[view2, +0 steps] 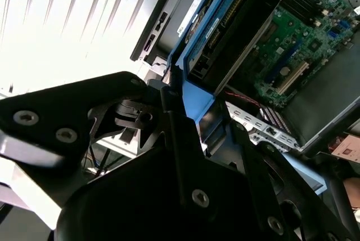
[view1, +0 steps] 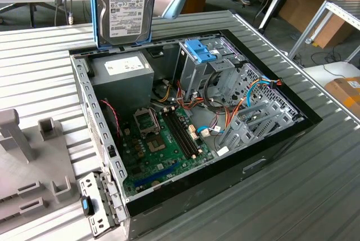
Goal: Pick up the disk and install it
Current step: 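Pick up the disk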
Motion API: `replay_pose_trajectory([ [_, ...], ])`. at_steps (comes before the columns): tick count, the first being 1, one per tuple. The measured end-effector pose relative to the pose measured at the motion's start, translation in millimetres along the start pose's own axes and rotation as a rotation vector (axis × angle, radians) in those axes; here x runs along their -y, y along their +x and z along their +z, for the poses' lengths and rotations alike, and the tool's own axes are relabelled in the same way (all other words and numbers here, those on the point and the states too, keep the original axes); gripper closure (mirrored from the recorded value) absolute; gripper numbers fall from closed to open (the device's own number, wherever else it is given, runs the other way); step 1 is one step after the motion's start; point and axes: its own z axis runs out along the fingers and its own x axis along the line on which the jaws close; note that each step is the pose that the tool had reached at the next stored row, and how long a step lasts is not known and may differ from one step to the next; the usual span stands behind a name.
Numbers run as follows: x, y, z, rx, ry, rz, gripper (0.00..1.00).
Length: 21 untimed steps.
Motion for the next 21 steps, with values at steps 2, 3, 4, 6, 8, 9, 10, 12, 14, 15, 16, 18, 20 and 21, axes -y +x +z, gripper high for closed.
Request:
replay_pose_trajectory([
  [2, 1.2, -0.1, 0.0, 0.0, -0.0001, 0.0, 0.64],
  [3, 1.8, -0.2, 0.0, 0.0, 0.0, 0.0, 0.64],
  [4, 2.4, -0.3, 0.1, 0.0, 0.0, 0.0, 0.64],
  [6, 3.9, -0.4, 0.1, 0.0001, 0.0001, 0.0, 0.64],
  [8, 5.8, -0.4, 0.1, 0.0, 0.0, 0.0, 0.64],
  [9, 6.3, -0.5, 0.1, 0.0, 0.0, 0.0, 0.64],
  [10, 6.9, -0.5, 0.1, 0.0, 0.0, 0.0, 0.64],
  [12, 7.6, -0.7, 0.2, 0.0, 0.0, 0.0, 0.64],
  [14, 17.8, -1.5, 0.4, 0.0, 0.0, 0.0, 0.64],
  [15, 23.7, -1.7, 0.5, 0.0, 0.0, 0.0, 0.64],
  [16, 27.4, -1.9, 0.6, 0.001, 0.0, 0.0, 0.64],
  [18, 27.4, -1.9, 0.6, 0.0067, 0.0004, -0.001, 0.64],
  [20, 27.5, -1.8, 0.8, 0.0081, 0.0037, -0.002, 0.64],
  [21, 27.5, -1.8, 0.8, 0.0087, 0.0053, -0.003, 0.64],
])
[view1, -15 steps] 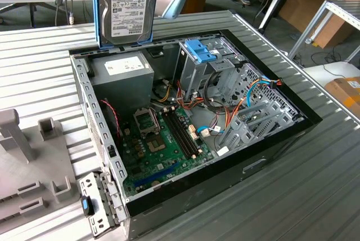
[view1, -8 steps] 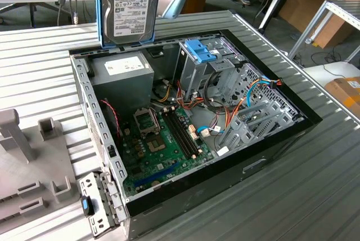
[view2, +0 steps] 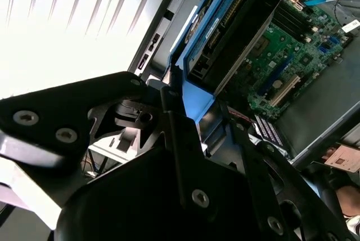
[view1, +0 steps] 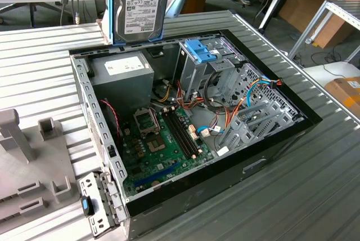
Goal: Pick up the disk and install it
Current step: 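Pick up the disk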
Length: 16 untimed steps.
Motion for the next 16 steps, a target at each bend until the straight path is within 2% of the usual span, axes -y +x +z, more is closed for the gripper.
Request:
replay_pose_trajectory([
  [10, -0.1, 0.1, 0.0, 0.0, 0.0007, 0.0, 0.64],
  [16, 0.0, 4.3, -0.2, 0.0001, 0.0007, 0.0, 0.64],
])
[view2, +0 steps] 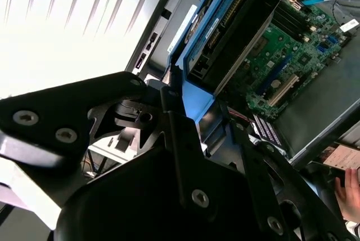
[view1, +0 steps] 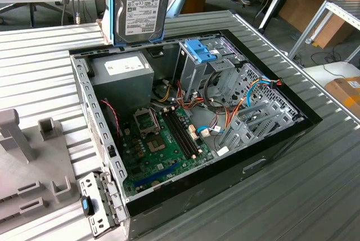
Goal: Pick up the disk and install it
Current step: 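Pick up the disk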
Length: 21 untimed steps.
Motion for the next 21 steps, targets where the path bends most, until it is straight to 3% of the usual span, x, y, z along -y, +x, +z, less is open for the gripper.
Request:
replay_pose_trajectory([
  [9, 1.3, 15.6, -0.6, 0.0, 0.0, 0.0, 0.64],
  [12, 3.2, 17.3, -0.4, 0.0, 0.0, 0.0, 0.64],
  [15, 17.0, 18.0, 0.2, 0.0, 0.0, 0.0, 0.64],
  [21, 32.3, 19.7, 0.8, -0.0001, 0.0, 0.0, 0.64],
])
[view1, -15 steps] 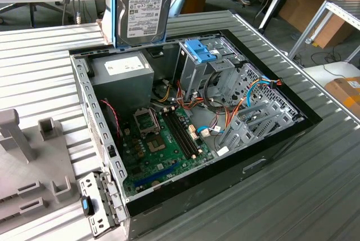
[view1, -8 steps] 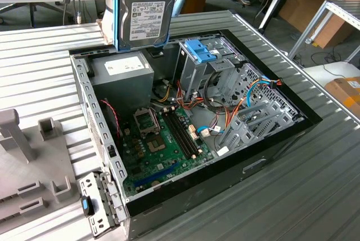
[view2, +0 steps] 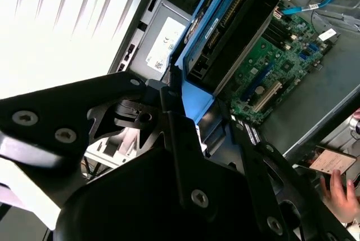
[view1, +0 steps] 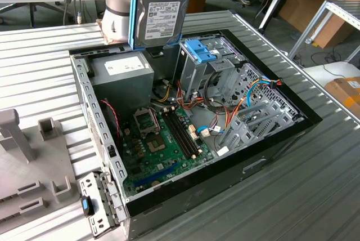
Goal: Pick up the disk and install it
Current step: 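Pick up the disk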
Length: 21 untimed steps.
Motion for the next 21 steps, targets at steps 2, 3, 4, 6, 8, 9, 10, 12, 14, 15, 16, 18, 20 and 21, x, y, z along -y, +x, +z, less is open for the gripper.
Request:
replay_pose_trajectory([
  [2, 3.8, 0.5, 0.2, 0.0, 0.0, 0.0, 0.64],
  [3, 6.2, 0.8, 0.3, 0.0, 0.0001, 0.0, 0.64],
  [4, 8.6, 1.1, 0.4, 0.0, 0.0, 0.0, 0.64],
  [6, 11.6, 1.4, 0.5, 0.0, 0.0, 0.0, 0.64],
  [8, 13.9, 1.6, 0.6, 0.0, 0.0, 0.0, 0.64],
  [9, 14.7, 1.7, 0.6, 0.0, 0.0, 0.0, 0.64],
  [10, 15.6, 1.7, 0.7, 0.0, 0.0, 0.0, 0.64],
  [12, 17.1, 1.8, 0.7, 0.0, 0.0, 0.0, 0.64],
  [14, 17.5, 1.8, 0.7, -0.0001, 0.0, 0.0, 0.64],
  [15, 17.6, 1.8, 0.7, 0.0, 0.0, 0.0, 0.64],
  [16, 17.6, 1.8, 0.8, 0.0, 0.0, 0.0, 0.64],
  [18, 17.7, 1.8, 0.7, 0.0, 0.0, 0.0, 0.64],
  [20, 17.9, 1.8, 0.7, -0.0001, 0.0, 0.0, 0.64],
  [21, 18.4, 1.8, 0.8, 0.0, 0.0, 0.0, 0.64],
])
